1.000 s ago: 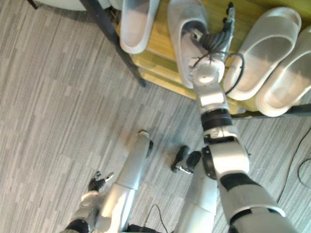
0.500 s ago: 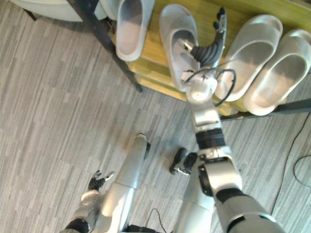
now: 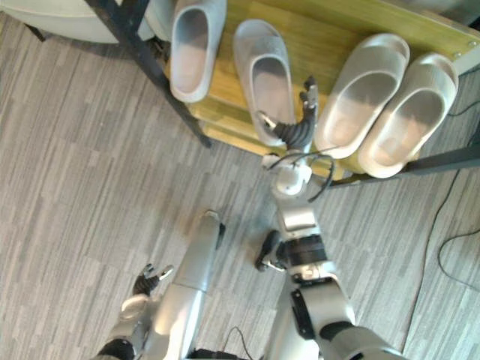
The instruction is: Organize the slippers on the shoe rack
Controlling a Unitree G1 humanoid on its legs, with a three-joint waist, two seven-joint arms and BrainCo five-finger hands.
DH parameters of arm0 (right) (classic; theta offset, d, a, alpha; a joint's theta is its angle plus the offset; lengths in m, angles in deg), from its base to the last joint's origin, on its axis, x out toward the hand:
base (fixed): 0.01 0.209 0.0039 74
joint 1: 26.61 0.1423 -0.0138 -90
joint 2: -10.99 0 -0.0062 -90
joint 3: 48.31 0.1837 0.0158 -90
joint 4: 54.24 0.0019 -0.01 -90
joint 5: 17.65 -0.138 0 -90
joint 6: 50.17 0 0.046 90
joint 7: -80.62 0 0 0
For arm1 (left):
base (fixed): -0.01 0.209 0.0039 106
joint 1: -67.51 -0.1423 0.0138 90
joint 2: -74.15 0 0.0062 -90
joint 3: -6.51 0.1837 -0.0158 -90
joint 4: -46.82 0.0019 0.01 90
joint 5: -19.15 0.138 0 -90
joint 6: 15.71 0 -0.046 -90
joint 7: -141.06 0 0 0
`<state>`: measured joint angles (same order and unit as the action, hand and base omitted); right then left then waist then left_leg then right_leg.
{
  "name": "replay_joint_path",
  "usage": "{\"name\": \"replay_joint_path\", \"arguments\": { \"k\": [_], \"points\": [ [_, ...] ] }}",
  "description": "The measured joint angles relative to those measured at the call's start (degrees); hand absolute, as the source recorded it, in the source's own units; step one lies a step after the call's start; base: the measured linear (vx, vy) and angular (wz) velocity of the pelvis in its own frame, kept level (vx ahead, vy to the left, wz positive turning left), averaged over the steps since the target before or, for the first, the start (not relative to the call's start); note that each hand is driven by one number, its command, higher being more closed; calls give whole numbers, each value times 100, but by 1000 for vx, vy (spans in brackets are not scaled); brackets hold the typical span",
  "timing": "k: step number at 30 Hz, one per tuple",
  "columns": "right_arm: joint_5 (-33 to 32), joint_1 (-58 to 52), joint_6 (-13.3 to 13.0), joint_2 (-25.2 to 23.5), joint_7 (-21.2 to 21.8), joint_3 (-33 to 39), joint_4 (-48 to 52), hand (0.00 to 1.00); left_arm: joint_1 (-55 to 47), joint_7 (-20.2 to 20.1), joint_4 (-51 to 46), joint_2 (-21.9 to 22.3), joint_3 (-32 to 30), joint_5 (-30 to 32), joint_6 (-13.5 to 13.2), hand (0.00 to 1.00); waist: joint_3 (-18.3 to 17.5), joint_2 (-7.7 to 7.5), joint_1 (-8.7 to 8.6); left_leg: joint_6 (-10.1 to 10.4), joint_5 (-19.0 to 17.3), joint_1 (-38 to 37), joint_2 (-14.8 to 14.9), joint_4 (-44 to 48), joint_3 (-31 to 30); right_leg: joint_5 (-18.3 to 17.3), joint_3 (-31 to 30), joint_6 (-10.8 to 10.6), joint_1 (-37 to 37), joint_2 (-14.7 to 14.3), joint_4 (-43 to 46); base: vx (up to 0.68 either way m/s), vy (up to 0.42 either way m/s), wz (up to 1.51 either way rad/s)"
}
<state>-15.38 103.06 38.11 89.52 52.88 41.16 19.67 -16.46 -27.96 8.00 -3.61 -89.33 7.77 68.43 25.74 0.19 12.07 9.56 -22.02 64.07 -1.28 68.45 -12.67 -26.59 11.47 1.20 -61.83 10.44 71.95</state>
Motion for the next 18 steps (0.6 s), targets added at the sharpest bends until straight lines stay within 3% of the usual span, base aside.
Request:
{"name": "replay_joint_path", "arguments": {
  "k": [5, 18],
  "points": [
    [-77, -37, -83, -23, 77, -1, -3, 0, 9, 0, -3, 4, -191, 0, 6, 0, 47, -85, -2, -2, -1, -1, -2, -7, 1, -1, -3, -2, 3, 0, -9, 0, 0, 0],
    [-742, 162, -239, -136, 245, -33, -65, 0, 16, 0, 3, 10, -227, -1, 1, 0, 50, -90, 19, -1, 0, 36, -30, -3, -53, -3, 56, -7, 10, 27, -23, 0, 0, 0]
  ]
}}
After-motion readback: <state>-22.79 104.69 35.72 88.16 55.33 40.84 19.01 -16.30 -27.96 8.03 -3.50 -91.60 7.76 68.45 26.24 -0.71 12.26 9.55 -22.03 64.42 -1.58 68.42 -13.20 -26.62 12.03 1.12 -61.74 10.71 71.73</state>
